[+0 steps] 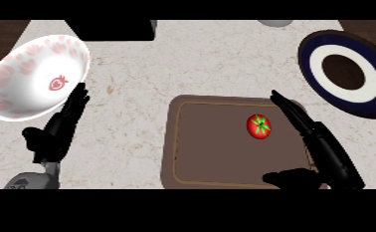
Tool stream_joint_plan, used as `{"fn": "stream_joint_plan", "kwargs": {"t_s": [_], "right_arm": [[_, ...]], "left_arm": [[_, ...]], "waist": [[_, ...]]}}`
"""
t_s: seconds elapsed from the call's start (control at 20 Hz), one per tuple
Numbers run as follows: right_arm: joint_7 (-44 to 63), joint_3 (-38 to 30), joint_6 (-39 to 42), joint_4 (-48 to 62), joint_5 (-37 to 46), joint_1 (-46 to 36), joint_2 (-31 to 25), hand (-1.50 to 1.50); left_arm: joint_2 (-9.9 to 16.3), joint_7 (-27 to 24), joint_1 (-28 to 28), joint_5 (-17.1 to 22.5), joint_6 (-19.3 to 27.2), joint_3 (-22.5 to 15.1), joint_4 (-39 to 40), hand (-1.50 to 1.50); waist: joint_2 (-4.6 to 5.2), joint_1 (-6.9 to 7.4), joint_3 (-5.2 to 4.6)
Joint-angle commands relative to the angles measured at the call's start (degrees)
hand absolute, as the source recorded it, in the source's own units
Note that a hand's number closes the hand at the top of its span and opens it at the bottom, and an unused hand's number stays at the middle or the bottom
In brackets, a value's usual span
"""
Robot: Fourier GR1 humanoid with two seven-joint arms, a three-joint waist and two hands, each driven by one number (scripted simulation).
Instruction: Pick the tomato from the tray and place it in the plate
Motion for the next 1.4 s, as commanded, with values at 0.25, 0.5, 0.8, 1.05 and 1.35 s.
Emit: {"fn": "stream_joint_plan", "kwargs": {"t_s": [0.25, 0.5, 0.8, 1.05, 1.35], "right_arm": [[19.7, 0.4, 14.6, -4.6, 2.5, -4.3, -4.3, -1.50], [23.2, -2.1, 20.9, -4.0, 2.9, -6.1, -6.0, -1.50], [30.5, 1.1, 25.5, 0.2, 9.9, -11.4, 0.0, -1.50], [20.8, 2.1, 22.8, 9.3, 16.0, -7.6, 4.9, -1.50], [22.5, -2.0, 27.7, 14.0, 19.2, -13.8, 10.8, -1.50]], "left_arm": [[-0.7, 1.6, -0.1, -1.0, -0.9, 0.7, -1.5, 0.00], [0.1, 4.3, 1.7, -2.3, -0.9, 0.9, -6.2, 0.00], [-2.3, 0.8, -1.8, -3.0, -2.8, 3.2, 1.9, 0.00], [-5.8, -0.4, 2.5, -6.1, -1.5, 1.6, -2.1, 0.00], [-4.2, 2.4, 1.9, -5.6, -5.5, 5.6, -4.0, 0.00]], "waist": [[0.09, 0.49, 0.11], [0.06, 0.68, 0.14], [0.22, 0.58, 0.09], [0.18, 0.63, 0.14], [0.16, 0.75, 0.13]]}}
